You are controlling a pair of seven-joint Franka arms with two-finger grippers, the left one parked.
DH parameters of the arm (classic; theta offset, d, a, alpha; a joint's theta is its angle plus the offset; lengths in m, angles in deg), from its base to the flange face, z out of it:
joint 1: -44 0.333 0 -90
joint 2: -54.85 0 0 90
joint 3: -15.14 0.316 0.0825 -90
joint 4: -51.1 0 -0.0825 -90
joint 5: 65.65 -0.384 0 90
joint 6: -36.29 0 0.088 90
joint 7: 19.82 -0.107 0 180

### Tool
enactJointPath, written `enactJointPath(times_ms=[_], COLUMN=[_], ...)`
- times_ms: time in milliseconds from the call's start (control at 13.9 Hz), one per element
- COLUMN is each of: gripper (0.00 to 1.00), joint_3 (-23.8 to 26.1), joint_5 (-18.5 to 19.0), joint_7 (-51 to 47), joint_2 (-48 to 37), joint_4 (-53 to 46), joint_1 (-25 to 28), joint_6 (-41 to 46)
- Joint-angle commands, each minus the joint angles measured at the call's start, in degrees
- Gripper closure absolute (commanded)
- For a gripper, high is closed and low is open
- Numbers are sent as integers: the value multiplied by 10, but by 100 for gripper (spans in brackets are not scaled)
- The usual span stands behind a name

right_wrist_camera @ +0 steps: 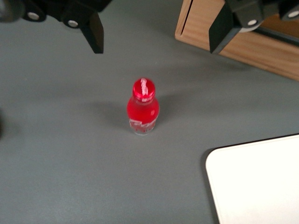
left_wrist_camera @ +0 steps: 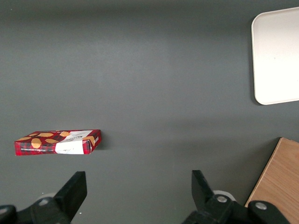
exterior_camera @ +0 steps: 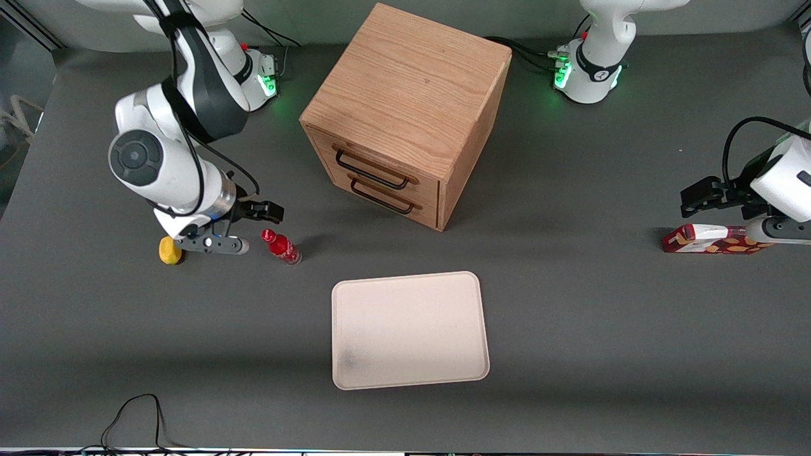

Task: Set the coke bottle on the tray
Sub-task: 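Lower the right gripper over the bottle cap and close on it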

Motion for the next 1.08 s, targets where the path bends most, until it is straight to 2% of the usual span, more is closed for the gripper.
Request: enactJointPath(times_ms=[0, 719, 863, 1007], gripper=[0, 2, 14, 39], joint_3=[-10, -11, -11, -10], joint_5=[9, 27, 27, 35], joint_7=[18, 18, 19, 18], joint_2=[-3, 35, 34, 34], joint_4=[53, 74, 78, 83], joint_1=[5, 8, 8, 8], joint_6=[-67, -132, -133, -134])
